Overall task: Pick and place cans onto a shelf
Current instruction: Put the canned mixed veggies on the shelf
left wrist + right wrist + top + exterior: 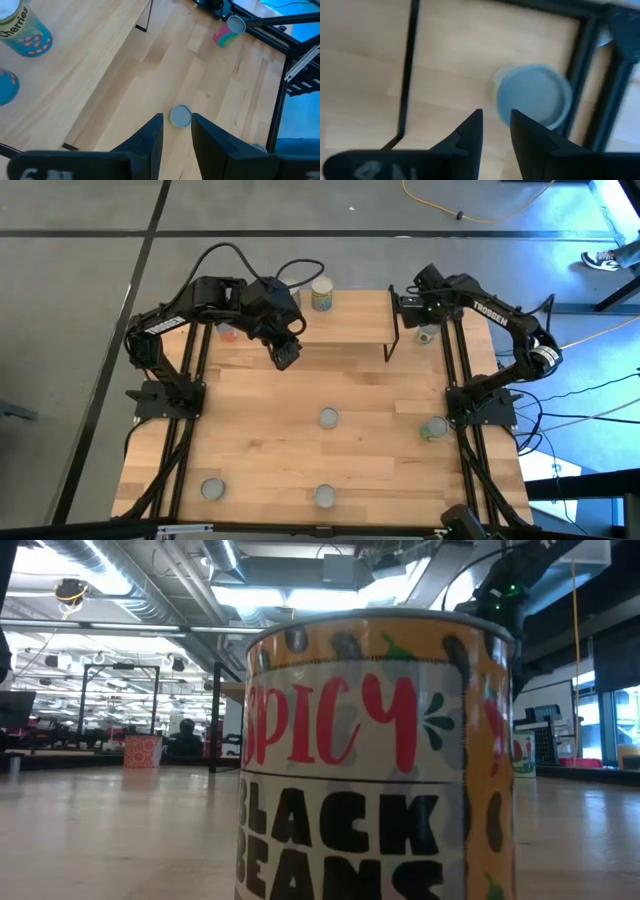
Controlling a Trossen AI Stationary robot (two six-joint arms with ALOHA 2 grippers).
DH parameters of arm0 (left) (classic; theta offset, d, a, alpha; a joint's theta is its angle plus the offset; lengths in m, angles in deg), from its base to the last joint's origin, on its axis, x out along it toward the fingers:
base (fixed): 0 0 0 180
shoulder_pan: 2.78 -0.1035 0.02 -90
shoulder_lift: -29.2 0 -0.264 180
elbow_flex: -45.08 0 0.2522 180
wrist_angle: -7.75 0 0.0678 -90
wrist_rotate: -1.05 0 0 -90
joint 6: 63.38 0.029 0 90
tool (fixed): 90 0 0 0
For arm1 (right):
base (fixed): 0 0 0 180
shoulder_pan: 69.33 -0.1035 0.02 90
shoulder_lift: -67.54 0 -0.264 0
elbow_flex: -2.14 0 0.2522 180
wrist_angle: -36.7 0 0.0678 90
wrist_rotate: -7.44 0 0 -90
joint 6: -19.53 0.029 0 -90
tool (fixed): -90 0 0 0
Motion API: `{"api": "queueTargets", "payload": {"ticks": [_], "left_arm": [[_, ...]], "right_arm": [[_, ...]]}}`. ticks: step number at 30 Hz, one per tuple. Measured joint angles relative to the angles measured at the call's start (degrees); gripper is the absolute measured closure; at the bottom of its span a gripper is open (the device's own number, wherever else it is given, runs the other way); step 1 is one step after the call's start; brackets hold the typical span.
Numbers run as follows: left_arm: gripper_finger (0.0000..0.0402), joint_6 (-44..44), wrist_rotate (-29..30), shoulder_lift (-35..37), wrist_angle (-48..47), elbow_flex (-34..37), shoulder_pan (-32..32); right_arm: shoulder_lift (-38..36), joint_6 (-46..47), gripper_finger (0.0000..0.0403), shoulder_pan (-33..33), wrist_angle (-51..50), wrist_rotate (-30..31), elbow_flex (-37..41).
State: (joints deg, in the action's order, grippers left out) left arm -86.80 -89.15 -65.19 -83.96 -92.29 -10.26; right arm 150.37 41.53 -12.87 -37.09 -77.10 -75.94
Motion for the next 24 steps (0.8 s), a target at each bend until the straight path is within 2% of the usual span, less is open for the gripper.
{"api": "queueTargets", "payload": {"ticks": [12, 17, 24], "left_arm": [[0.0308, 0.0, 0.1, 0.0, 0.0, 0.0, 0.0], [0.0308, 0.0, 0.1, 0.0, 0.0, 0.0, 0.0], [0.0308, 0.0, 0.1, 0.0, 0.0, 0.0, 0.0]], "right_arm": [[0.4, 0.0, 0.0303, 0.0, 3.7, 0.3, 3.5], [1.9, 0.0, 0.0303, 0.0, 4.2, 5.0, 3.5], [4.4, -0.1, 0.0303, 0.0, 4.4, 4.0, 3.5]]}}
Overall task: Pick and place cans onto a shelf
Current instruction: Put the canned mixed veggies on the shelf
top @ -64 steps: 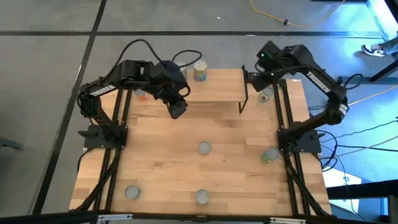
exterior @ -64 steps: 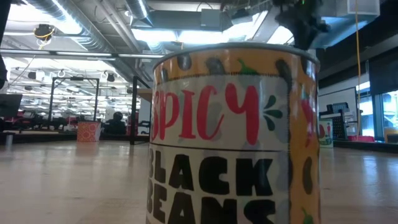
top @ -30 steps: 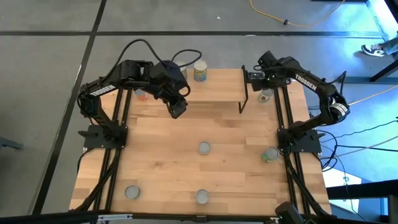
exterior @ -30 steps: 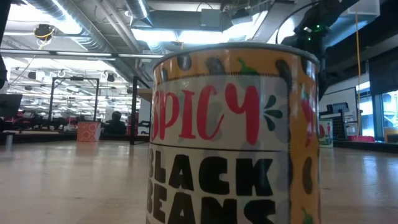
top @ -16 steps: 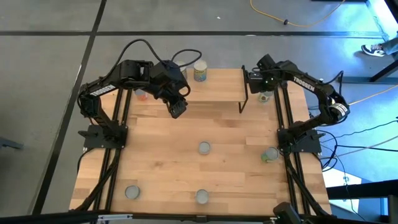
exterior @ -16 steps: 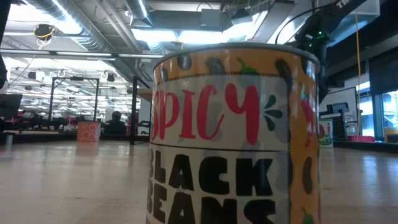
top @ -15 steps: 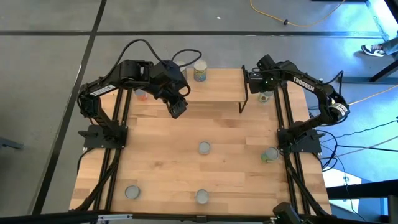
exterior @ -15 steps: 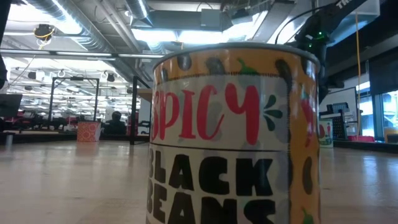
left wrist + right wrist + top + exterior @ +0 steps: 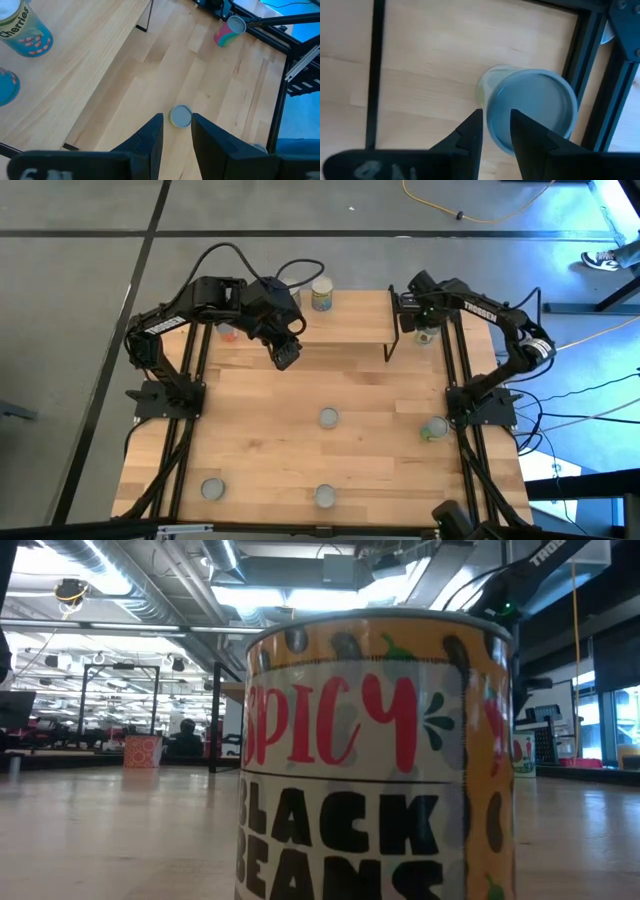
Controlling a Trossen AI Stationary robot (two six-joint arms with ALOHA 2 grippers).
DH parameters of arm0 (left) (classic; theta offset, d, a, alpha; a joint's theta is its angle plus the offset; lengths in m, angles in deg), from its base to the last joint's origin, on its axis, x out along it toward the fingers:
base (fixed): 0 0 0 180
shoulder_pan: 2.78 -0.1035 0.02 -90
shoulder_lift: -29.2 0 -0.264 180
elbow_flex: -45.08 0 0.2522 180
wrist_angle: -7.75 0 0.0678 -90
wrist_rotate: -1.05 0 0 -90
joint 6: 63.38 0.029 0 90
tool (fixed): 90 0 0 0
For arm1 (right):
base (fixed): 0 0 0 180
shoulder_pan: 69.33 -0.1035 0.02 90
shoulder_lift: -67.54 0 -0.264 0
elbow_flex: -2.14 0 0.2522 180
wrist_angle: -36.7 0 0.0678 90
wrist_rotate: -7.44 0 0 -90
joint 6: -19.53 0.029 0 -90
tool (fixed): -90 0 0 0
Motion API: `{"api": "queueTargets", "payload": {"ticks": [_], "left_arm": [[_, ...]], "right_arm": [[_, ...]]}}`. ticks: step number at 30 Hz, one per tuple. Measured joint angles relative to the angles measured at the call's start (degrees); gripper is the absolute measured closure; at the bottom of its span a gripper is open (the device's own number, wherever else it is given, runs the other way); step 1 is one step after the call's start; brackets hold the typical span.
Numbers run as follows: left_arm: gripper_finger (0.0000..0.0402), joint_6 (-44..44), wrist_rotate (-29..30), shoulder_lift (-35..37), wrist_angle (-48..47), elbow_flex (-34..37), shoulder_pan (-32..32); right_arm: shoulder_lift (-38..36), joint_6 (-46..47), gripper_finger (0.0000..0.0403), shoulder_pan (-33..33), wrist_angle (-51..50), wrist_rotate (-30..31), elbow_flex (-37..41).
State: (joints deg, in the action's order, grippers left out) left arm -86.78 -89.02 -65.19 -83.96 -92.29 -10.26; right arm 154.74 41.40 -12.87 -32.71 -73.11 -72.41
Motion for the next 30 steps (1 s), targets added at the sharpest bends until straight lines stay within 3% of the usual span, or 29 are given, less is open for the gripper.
{"api": "queueTargets", "payload": {"ticks": [12, 18, 26, 30], "left_arm": [[0.0308, 0.0, 0.0, 0.0, 0.0, 0.0, 0.0], [0.0308, 0.0, 0.0, 0.0, 0.0, 0.0, 0.0], [0.0308, 0.0, 0.0, 0.0, 0.0, 0.0, 0.0], [0.0308, 0.0, 0.0, 0.0, 0.0, 0.0, 0.0]], "right_arm": [[4.7, -1.8, 0.0303, -0.1, 0.4, 2.1, -0.3], [4.7, -7.5, 0.0306, 0.0, 1.2, 4.2, -0.2], [4.8, -10.1, 0.0388, 0.0, 1.4, 3.8, -0.2], [4.8, -11.8, 0.0392, 0.0, 1.4, 3.8, -0.1]]}}
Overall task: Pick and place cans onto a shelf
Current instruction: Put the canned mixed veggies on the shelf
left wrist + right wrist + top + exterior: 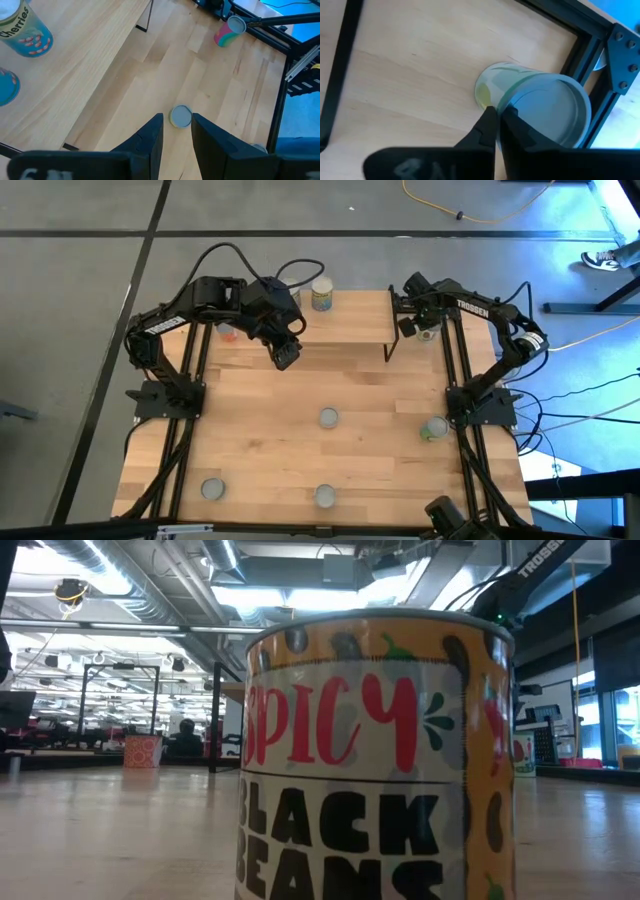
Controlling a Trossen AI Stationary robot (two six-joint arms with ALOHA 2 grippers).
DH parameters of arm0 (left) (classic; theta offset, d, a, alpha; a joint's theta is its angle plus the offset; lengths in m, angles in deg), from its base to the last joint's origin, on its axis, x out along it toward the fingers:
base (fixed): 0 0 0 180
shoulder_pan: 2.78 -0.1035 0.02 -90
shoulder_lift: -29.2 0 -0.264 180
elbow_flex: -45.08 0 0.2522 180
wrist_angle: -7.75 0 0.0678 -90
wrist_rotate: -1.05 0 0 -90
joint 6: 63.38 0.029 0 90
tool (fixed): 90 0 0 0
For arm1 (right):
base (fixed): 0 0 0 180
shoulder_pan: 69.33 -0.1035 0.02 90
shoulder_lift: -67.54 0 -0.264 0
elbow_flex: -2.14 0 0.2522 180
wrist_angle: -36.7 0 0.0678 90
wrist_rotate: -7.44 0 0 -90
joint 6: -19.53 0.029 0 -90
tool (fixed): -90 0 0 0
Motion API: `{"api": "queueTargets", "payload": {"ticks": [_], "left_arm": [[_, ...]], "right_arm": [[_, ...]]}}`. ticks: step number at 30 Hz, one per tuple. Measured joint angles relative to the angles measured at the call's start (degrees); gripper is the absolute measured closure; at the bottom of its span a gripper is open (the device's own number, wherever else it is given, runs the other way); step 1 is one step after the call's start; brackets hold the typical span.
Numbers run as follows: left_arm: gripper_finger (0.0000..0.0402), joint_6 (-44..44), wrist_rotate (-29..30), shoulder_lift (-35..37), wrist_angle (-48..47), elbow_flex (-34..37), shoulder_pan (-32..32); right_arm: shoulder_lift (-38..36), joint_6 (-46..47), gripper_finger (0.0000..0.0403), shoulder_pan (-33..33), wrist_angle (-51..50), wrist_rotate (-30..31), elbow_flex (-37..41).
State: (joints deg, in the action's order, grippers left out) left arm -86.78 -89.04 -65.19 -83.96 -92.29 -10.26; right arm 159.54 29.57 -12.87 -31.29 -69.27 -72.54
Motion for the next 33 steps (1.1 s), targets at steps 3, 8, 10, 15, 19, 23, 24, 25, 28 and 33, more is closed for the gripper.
{"api": "queueTargets", "payload": {"ticks": [3, 8, 10, 15, 19, 23, 24, 25, 28, 33], "left_arm": [[0.0308, 0.0, 0.0, 0.0, 0.0, 0.0, 0.0], [0.0308, 0.0, 0.0, 0.0, 0.0, 0.0, 0.0], [0.0308, 0.0, 0.0, 0.0, 0.0, 0.0, 0.0], [0.0308, 0.0, 0.0, 0.0, 0.0, 0.0, 0.0], [0.0308, 0.0, 0.0, 0.0, 0.0, 0.0, 0.0], [0.0308, 0.0, 0.0, 0.0, 0.0, 0.0, 0.0], [0.0308, 0.0, 0.0, 0.0, 0.0, 0.0, 0.0], [0.0308, 0.0, 0.0, 0.0, 0.0, 0.0, 0.0], [0.0308, 0.0, 0.0, 0.0, 0.0, 0.0, 0.0], [0.0308, 0.0, 0.0, 0.0, 0.0, 0.0, 0.0]], "right_arm": [[0.0, -1.6, 0.0395, 0.0, 0.1, 0.0, -0.1], [-0.7, -3.0, 0.0395, -0.4, -0.3, -1.3, -1.3], [-1.8, -3.0, 0.0396, -0.7, -0.5, -1.2, -2.3], [-4.5, -3.0, 0.0396, -1.2, -1.9, -0.9, -3.7], [-6.7, -2.9, 0.0396, -1.6, -5.2, 2.5, -4.9], [-9.1, -3.0, 0.0396, -1.7, -7.7, 3.6, -6.8], [-9.5, -3.0, 0.0396, -1.7, -8.6, 3.6, -7.3], [-10.0, -3.0, 0.0396, -1.7, -9.4, 3.6, -7.9], [-12.0, -3.1, 0.0396, -2.5, -11.5, 4.5, -10.4], [-14.3, -4.7, 0.0396, -5.4, -15.8, 5.6, -17.0]]}}
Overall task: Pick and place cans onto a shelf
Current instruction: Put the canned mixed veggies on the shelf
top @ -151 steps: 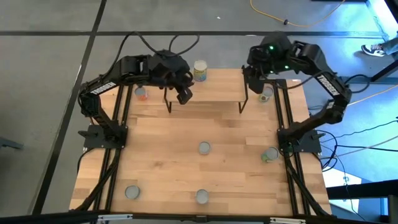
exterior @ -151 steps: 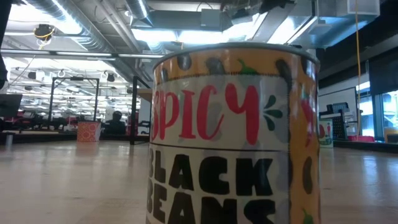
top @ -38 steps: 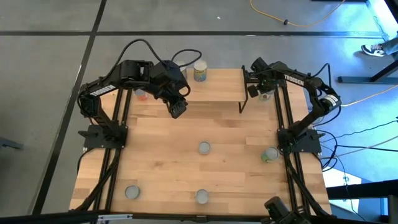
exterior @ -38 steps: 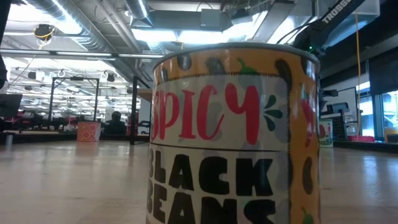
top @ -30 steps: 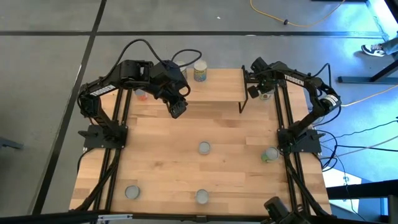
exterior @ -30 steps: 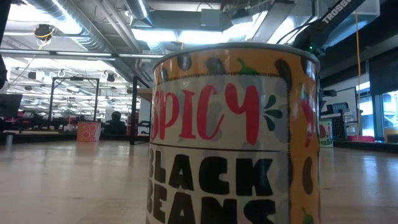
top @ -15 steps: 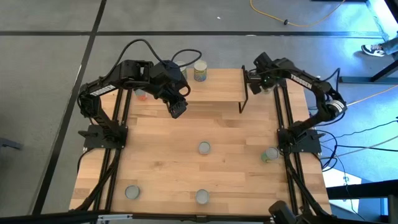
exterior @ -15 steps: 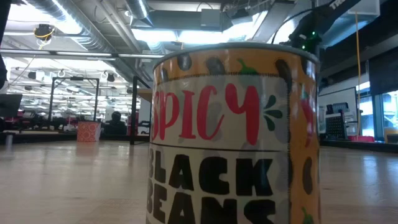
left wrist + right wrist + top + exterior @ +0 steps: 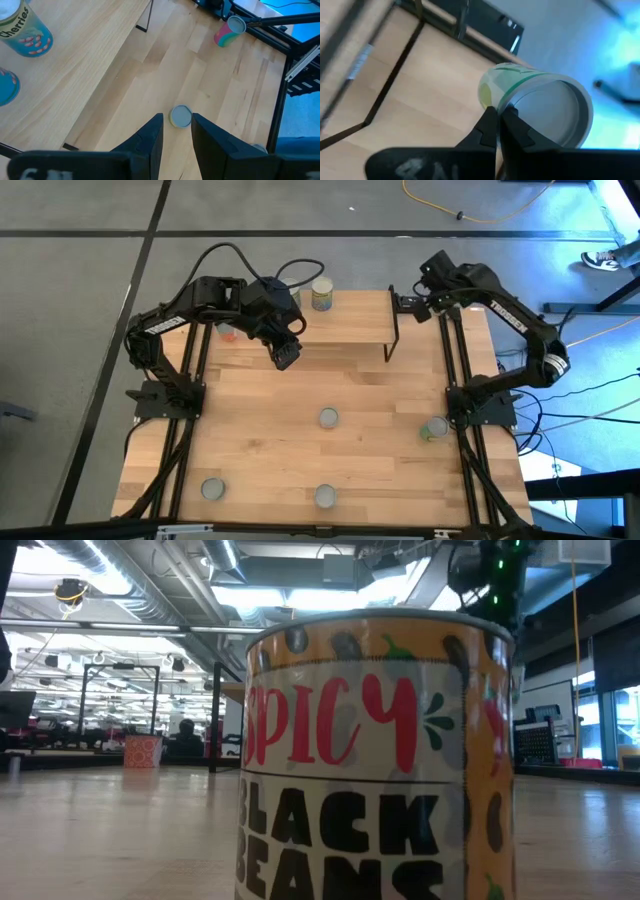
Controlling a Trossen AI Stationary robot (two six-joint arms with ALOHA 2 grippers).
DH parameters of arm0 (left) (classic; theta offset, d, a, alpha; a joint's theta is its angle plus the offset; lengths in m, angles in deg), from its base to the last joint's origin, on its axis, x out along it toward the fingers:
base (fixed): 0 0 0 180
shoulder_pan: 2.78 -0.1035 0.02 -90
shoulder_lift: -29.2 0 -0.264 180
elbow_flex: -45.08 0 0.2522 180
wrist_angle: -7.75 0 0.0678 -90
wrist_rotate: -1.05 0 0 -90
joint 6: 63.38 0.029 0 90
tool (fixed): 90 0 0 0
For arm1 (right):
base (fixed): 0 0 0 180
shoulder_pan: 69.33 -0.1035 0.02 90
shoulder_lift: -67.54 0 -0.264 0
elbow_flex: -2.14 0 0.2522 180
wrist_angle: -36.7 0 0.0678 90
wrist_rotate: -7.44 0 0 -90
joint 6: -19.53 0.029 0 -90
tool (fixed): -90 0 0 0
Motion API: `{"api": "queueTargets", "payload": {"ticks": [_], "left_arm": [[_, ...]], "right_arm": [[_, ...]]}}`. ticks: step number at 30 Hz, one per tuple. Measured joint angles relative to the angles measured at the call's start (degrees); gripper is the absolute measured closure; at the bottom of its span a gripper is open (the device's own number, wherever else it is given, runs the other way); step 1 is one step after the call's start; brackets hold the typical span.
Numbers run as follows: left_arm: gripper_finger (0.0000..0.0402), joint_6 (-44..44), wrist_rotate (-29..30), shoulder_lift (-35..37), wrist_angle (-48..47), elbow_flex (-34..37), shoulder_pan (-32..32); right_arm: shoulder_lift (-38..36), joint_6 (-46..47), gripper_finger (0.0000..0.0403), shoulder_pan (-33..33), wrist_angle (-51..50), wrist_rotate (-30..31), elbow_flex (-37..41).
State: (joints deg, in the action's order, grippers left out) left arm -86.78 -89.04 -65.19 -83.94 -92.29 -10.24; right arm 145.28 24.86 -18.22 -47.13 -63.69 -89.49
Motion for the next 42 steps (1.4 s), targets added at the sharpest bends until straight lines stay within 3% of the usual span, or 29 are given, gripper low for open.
{"api": "queueTargets", "payload": {"ticks": [10, 17, 29, 42], "left_arm": [[0.0308, 0.0, 0.0, 0.0, 0.0, 0.0, 0.0], [0.0308, -0.3, 0.0, 0.0, 0.0, 0.0, 0.0], [0.0308, -0.5, 0.0, 0.0, 0.0, 0.0, 0.0], [0.0308, -0.5, -1.2, 0.0, 0.0, 0.0, 0.0]], "right_arm": [[-0.4, -2.9, 0.0396, -8.2, -9.6, 5.0, -17.1], [-0.4, -8.4, 0.0396, -12.5, -13.2, -2.7, -24.3], [0.6, -9.1, 0.0396, -21.8, -13.5, -7.9, -26.7], [10.0, -8.5, 0.0396, -29.8, -8.6, -10.1, -29.4]]}}
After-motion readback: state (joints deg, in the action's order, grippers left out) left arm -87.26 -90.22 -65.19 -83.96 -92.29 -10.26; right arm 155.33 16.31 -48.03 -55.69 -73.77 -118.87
